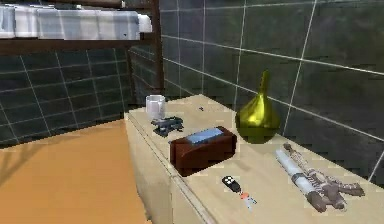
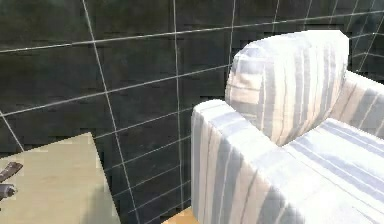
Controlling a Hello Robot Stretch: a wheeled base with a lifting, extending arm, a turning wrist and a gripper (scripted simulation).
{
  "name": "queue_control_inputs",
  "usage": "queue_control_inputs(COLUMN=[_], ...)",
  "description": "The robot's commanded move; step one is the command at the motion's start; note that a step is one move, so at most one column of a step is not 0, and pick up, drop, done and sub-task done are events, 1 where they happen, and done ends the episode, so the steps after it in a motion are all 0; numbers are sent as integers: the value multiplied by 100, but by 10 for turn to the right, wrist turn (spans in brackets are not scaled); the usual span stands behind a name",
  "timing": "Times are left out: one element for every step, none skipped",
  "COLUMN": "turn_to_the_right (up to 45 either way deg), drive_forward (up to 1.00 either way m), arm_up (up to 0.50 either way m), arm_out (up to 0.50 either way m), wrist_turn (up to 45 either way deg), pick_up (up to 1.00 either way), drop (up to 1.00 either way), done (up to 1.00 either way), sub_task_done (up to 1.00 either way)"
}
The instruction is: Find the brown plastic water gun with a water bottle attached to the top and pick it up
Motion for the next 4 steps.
queue_control_inputs(turn_to_the_right=[-420,0,0,0], drive_forward=[0,0,0,0], arm_up=[0,50,38,0], arm_out=[0,0,0,24], wrist_turn=[0,0,0,0], pick_up=[0,0,0,0], drop=[0,0,0,0], done=[0,0,0,0], sub_task_done=[0,0,0,0])
